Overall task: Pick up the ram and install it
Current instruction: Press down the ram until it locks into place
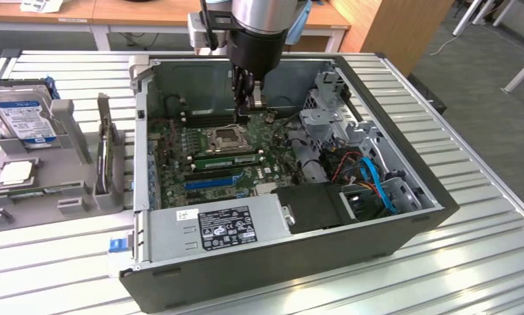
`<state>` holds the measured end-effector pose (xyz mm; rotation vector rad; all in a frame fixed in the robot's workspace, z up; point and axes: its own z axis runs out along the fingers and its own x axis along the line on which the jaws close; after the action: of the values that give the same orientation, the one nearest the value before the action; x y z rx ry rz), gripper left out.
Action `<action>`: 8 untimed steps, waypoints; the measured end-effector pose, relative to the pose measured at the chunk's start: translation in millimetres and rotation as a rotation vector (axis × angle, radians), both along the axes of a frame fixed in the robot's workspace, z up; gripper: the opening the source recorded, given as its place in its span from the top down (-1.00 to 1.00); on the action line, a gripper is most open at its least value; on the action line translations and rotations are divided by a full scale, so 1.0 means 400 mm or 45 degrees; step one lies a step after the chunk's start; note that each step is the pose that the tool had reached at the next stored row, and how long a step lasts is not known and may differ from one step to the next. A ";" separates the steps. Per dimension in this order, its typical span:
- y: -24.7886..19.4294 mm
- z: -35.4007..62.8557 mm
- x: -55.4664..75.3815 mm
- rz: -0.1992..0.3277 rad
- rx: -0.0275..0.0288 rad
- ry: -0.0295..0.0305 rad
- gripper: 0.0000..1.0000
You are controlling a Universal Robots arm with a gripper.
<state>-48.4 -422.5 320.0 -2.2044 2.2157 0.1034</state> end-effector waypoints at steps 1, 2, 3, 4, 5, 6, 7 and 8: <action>0.000 0.000 0.000 -0.002 -0.0001 0.0001 0.80; 0.000 0.000 0.000 -0.010 0.0000 -0.0001 0.80; 0.000 0.000 0.000 -0.020 0.0001 0.0000 0.80; 0.000 0.000 0.000 -0.032 0.0000 0.0000 0.80; 0.000 0.000 0.000 -0.047 -0.0001 0.0001 0.80; 0.000 0.000 0.000 -0.065 0.0000 0.0000 0.80; 0.000 0.000 0.000 -0.082 0.0000 0.0000 0.80; 0.000 0.000 0.000 -0.099 0.0000 0.0000 0.80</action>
<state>-48.4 -422.4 320.0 -2.1152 2.2976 0.1023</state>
